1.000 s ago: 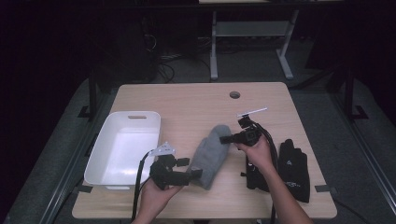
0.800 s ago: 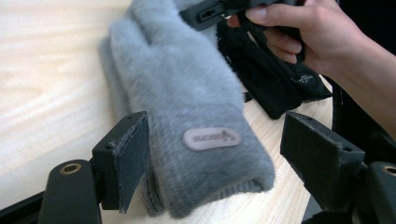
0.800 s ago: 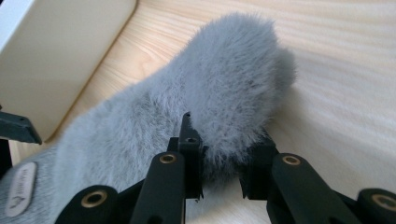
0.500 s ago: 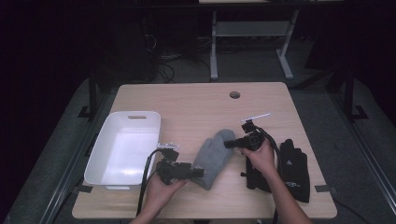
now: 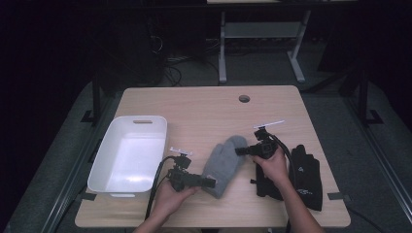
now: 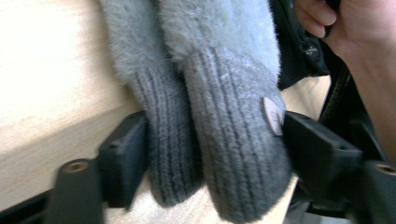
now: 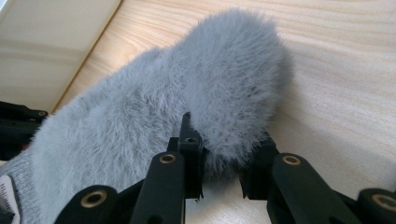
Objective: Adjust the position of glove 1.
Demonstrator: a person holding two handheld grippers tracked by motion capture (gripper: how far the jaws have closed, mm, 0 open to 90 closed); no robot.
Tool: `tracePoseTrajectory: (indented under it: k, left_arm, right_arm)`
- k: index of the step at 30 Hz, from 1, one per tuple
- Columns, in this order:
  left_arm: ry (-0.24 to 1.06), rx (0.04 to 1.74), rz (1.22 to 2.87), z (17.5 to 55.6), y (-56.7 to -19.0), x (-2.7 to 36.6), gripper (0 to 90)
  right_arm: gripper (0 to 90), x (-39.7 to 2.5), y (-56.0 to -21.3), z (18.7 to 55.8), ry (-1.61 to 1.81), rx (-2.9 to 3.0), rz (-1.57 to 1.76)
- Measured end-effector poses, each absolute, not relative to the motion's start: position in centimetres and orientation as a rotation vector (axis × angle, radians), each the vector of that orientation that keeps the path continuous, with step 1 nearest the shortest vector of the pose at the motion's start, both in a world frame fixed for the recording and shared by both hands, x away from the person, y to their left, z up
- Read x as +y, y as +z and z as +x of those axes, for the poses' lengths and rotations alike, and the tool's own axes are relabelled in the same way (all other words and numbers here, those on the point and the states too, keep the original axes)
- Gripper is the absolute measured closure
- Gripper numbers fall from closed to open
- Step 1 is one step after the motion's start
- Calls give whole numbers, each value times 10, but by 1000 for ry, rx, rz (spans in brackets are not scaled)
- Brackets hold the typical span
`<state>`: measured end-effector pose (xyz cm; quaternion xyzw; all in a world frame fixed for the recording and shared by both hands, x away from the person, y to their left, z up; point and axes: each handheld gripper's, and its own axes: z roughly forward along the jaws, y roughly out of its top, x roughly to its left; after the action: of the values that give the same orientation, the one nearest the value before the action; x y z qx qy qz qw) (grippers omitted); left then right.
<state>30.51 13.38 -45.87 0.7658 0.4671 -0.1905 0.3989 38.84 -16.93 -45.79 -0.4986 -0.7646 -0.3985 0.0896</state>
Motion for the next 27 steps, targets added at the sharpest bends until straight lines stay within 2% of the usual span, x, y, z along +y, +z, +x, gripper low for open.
tracePoseTrajectory:
  k: [4,8,17,27]
  left_arm:
    - [-488,1167,1926,305,-459,136,416]
    - [-499,1155,1910,304,-459,136,458]
    - [-531,1141,1880,302,-458,135,463]
    - [-467,1097,1905,298,-443,132,461]
  right_arm:
    - [732,-170,-458,388,-1191,-2273,-1488]
    - [733,-171,-455,387,-1210,-2266,-1486]
    - [733,-174,-443,384,-1238,-2243,-1487]
    - [733,-178,-427,381,-1284,-2190,-1500]
